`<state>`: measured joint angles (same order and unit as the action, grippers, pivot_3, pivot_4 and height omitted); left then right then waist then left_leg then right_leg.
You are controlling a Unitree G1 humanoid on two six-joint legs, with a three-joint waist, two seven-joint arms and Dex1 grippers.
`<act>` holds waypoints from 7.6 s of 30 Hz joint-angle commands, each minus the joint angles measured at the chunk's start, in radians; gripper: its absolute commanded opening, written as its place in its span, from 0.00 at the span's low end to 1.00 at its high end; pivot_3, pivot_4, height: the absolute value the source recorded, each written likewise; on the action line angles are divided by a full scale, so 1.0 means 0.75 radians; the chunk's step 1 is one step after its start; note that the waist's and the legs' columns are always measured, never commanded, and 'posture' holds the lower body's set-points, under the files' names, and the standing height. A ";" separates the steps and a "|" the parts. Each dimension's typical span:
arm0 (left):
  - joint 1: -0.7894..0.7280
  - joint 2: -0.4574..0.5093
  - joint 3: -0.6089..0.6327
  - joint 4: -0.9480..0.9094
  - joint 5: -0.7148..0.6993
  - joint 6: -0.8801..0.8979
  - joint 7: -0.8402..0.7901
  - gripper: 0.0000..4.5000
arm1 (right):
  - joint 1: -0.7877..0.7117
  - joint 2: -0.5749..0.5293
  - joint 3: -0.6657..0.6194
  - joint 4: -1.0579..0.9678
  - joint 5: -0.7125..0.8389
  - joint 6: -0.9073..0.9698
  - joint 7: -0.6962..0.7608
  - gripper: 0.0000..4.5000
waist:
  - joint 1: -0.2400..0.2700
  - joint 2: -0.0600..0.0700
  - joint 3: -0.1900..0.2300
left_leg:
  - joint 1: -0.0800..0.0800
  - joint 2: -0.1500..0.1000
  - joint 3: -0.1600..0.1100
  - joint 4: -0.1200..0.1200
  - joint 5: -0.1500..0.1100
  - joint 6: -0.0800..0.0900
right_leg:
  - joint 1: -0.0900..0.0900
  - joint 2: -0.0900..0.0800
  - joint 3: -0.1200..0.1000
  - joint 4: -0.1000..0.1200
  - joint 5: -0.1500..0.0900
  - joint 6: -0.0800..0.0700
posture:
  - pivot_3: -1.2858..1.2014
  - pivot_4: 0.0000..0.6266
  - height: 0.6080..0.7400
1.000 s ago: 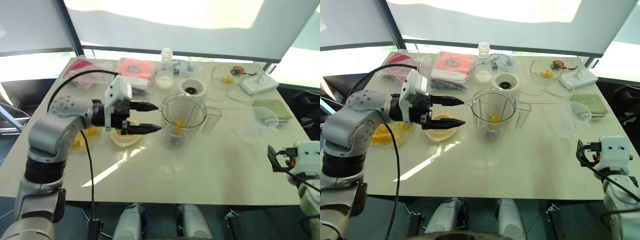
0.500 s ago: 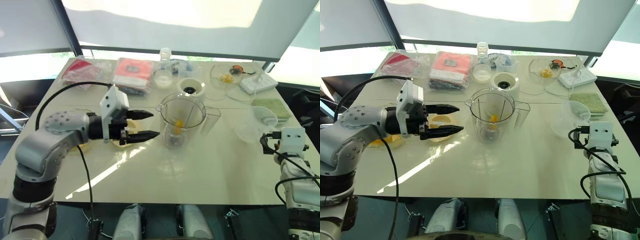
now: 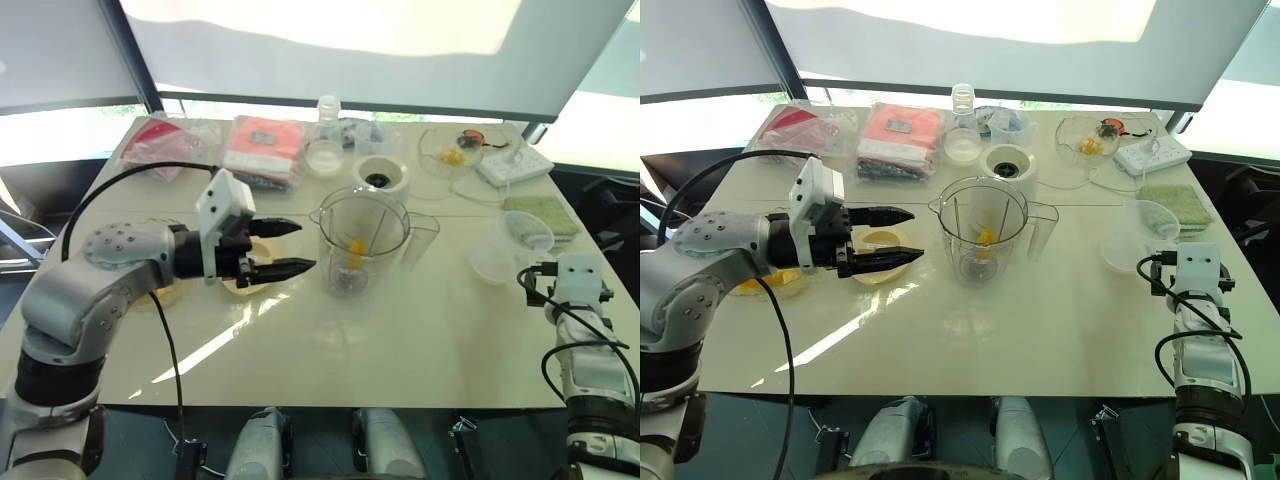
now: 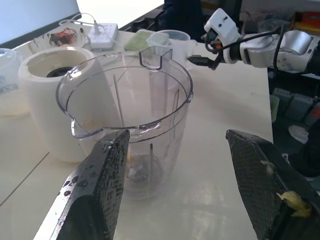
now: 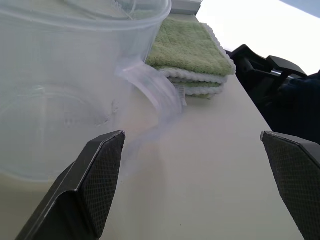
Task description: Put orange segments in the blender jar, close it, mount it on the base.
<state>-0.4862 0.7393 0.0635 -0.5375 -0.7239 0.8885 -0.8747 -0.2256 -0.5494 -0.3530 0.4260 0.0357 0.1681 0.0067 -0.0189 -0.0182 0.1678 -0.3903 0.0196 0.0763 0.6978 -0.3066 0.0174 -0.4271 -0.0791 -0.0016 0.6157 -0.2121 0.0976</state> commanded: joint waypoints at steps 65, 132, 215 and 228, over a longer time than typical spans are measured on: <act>-0.036 0.256 0.018 0.326 0.149 -0.241 -0.232 0.72 | -0.805 -0.420 0.528 -0.649 -0.257 -0.156 0.787 0.01 | 0.003 0.012 0.011 | -0.003 -0.001 0.004 -0.009 0.000 0.000 | -0.008 -0.002 0.000 -0.003 0.000 0.001 | 0.52 0.24 1.00; -0.097 0.187 0.015 0.320 0.114 -0.222 -0.207 0.72 | -0.782 -0.168 0.107 -0.821 -0.043 0.637 0.710 0.01 | 0.007 0.011 0.012 | -0.003 0.000 0.003 -0.009 0.001 -0.002 | -0.008 -0.002 -0.001 0.000 0.000 0.001 | 0.52 0.24 1.00; -0.583 0.054 -0.489 1.600 0.860 -1.183 -0.656 0.72 | 1.110 -0.057 -0.451 -1.461 1.078 0.746 0.725 0.99 | 0.016 0.005 0.009 | 0.000 -0.004 0.001 -0.016 0.002 -0.004 | -0.005 -0.003 0.000 -0.006 -0.002 0.002 | 0.52 0.24 1.00; -1.007 -0.223 -0.669 2.428 1.312 -1.615 -0.639 0.72 | 1.111 -0.092 -0.387 -1.837 1.371 0.824 0.480 0.99 | 0.015 -0.007 0.011 | -0.005 -0.003 0.000 -0.017 0.000 0.001 | -0.008 -0.004 -0.001 -0.009 -0.002 0.003 | 0.52 0.24 1.00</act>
<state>-1.2055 0.5665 -0.4263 1.2681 0.2227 -0.2952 -1.3570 0.6117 -0.6244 -0.6476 -0.9109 1.0354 0.7996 0.3998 -0.0079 -0.0237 0.1758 -0.3940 0.0175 0.0765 0.6854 -0.3070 0.0179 -0.4331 -0.0820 -0.0023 0.6091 -0.2135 0.1000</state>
